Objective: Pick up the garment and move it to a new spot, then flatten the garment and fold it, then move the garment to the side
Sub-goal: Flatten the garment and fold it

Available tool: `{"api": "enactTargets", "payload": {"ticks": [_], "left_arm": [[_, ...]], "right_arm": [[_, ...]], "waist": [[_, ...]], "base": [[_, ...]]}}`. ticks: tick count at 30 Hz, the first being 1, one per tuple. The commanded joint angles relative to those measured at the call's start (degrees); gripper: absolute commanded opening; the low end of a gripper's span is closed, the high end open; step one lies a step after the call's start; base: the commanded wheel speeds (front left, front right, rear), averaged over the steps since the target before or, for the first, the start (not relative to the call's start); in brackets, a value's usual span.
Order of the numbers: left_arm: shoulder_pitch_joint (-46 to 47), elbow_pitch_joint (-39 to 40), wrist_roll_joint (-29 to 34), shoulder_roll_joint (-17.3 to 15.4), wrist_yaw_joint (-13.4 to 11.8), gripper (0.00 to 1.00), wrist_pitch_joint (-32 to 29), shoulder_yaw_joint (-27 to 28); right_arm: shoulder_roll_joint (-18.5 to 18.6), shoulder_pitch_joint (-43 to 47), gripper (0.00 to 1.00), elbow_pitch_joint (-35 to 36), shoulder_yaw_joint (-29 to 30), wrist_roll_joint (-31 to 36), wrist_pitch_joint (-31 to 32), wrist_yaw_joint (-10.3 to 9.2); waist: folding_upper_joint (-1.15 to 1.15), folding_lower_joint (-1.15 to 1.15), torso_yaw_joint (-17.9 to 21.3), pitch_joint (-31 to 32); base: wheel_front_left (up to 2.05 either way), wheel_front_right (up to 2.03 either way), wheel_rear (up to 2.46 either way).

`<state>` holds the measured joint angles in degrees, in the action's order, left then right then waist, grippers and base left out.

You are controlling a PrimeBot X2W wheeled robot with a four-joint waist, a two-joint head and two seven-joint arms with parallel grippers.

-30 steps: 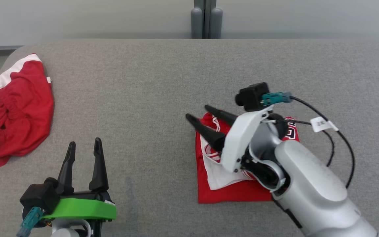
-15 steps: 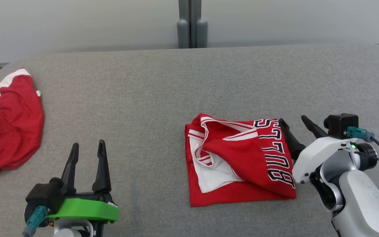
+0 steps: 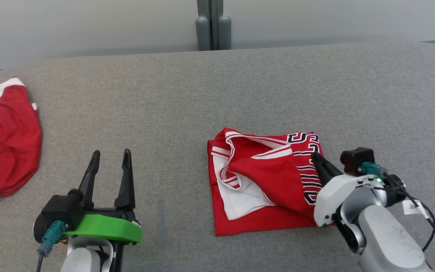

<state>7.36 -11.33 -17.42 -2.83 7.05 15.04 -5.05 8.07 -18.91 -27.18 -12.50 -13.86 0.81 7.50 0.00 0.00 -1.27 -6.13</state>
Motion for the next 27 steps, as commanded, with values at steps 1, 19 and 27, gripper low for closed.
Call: {"api": "enactTargets", "payload": {"ticks": [1, 19, 27], "left_arm": [[0.9, -0.4, 1.3, -0.1, 0.2, 1.00, 0.2, 0.3], [-0.7, -0.4, 1.0, -0.1, 0.5, 1.00, 0.2, 2.0], [-1.9, 0.1, 0.4, -0.1, 0.4, 1.00, 0.2, 2.9]], "right_arm": [[-0.3, -1.1, 0.00, -1.6, -1.3, 0.9, -0.6, -0.02], [-4.7, -4.4, 0.00, -0.1, -33.7, -13.0, -2.0, -0.02], [-1.2, -2.9, 0.00, 6.1, -25.7, -12.0, -5.4, -0.02]], "waist": [[0.00, 0.00, -0.2, -0.2], [0.00, 0.00, -1.1, 0.3], [0.00, 0.00, 0.3, 1.5]], "base": [[0.00, 0.00, 0.00], [0.00, 0.00, 0.00], [0.00, 0.00, 0.00]]}}
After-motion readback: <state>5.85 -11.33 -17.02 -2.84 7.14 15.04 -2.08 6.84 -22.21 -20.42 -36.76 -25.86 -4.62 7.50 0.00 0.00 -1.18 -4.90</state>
